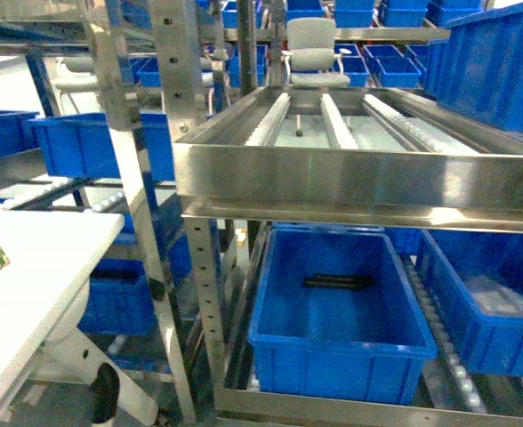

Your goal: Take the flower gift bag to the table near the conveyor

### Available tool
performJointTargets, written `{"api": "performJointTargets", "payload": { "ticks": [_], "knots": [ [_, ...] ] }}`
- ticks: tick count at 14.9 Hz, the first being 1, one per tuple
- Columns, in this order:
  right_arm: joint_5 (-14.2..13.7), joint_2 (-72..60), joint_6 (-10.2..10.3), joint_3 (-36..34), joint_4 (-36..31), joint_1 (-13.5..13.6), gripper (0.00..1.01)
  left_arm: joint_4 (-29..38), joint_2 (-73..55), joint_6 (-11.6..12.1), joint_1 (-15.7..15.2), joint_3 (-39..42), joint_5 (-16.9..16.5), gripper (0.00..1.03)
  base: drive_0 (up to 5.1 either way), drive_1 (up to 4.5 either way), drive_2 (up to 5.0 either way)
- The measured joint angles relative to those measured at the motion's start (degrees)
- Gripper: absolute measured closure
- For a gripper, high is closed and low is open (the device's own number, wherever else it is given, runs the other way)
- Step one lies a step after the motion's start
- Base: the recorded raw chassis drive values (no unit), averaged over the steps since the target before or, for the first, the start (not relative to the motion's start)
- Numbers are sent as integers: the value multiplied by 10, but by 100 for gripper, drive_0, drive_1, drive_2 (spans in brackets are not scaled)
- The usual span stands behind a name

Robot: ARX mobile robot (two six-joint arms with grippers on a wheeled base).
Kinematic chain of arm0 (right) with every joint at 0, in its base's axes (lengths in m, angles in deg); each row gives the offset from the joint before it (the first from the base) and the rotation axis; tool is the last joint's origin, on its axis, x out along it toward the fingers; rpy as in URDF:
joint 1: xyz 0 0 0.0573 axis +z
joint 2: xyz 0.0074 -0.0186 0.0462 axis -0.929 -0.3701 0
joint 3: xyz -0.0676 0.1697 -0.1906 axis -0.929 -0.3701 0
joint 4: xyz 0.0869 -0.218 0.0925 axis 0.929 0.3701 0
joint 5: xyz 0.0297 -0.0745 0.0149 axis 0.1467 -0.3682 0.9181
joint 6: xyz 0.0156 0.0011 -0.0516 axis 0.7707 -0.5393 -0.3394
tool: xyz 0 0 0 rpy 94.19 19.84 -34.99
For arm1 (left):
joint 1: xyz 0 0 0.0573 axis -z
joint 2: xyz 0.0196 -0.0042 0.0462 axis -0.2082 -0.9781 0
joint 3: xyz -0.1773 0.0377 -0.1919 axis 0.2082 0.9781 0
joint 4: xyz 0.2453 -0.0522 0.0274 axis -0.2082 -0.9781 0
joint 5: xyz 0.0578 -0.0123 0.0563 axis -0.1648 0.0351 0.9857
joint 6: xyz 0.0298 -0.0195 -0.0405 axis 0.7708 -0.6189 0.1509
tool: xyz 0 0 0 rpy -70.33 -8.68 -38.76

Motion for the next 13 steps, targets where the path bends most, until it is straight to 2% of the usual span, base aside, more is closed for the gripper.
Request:
{"api": "performJointTargets", "payload": {
  "ticks": [5, 13],
  "knots": [
    [0, 0, 0, 0, 0, 0, 99, -1, -1, 0, 0, 0, 0, 101, -493, 238, 238],
    [0, 0, 0, 0, 0, 0, 99, 0, 0, 0, 0, 0, 0, 101, -471, 136, 357]
  ]
}}
